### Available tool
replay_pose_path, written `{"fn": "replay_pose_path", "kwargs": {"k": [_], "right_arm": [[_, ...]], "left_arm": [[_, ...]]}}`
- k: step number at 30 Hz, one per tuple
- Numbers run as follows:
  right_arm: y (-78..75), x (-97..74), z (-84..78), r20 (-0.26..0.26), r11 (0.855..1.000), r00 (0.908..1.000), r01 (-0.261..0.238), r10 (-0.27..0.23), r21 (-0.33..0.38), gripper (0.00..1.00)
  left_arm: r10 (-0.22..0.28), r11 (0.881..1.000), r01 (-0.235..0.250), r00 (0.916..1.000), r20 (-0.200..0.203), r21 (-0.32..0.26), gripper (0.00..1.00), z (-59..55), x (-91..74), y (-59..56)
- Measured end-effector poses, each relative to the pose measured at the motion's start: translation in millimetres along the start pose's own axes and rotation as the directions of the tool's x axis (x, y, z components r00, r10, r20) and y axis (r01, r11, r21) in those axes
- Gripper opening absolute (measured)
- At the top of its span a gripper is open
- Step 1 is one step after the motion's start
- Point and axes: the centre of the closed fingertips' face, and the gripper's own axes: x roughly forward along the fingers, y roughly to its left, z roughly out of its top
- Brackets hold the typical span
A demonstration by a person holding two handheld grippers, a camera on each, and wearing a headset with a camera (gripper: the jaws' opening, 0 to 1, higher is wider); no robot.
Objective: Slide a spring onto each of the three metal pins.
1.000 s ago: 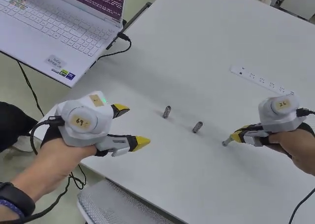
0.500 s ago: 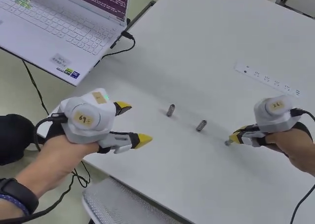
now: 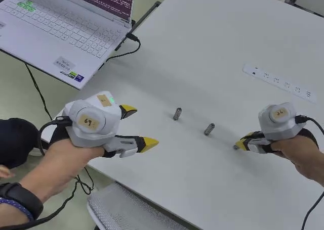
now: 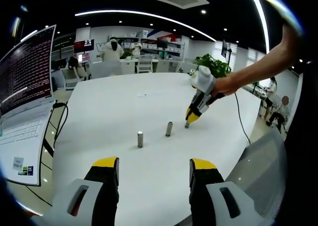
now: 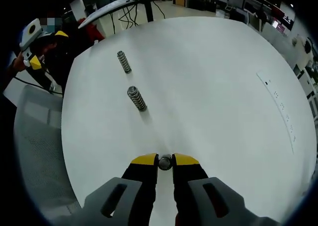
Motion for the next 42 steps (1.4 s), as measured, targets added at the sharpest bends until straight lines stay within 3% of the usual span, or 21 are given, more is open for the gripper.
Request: {"fn": "replay_pose_path", "kwargs": {"k": [13,22,27,33,42], "right_arm": [[-5.8,-0.8,-5.0,0.017,1.0,0.9998,0.008,-0.008,0.016,0.13],[-0.9,-15.1,-16.5,0.058,0.998,0.9977,0.032,-0.035,0.052,0.2],[2.0,-26.5,-26.7,0.101,0.992,0.9928,0.053,-0.064,0.11,0.23],[9.5,-38.2,-36.7,0.15,0.985,0.9848,0.063,-0.087,0.16,0.27],[28.9,-59.6,-35.6,0.265,0.974,0.9562,0.067,-0.125,0.218,0.33]], "left_arm": [[-0.009,1.0,0.009,0.9999,0.005,-0.001,0.52,2.2,2.8,-3.0],[-0.024,1.0,0.024,0.9997,0.007,0.001,0.52,0.8,6.4,-6.4],[-0.035,0.999,0.035,0.9994,0.007,0.003,0.52,0.1,8.4,-8.7],[-0.045,0.999,0.045,0.9989,0.012,0.011,0.52,2.3,8.2,-11.8],[-0.049,0.999,0.049,0.9984,0.027,0.021,0.52,9.6,5.9,-13.8]]}}
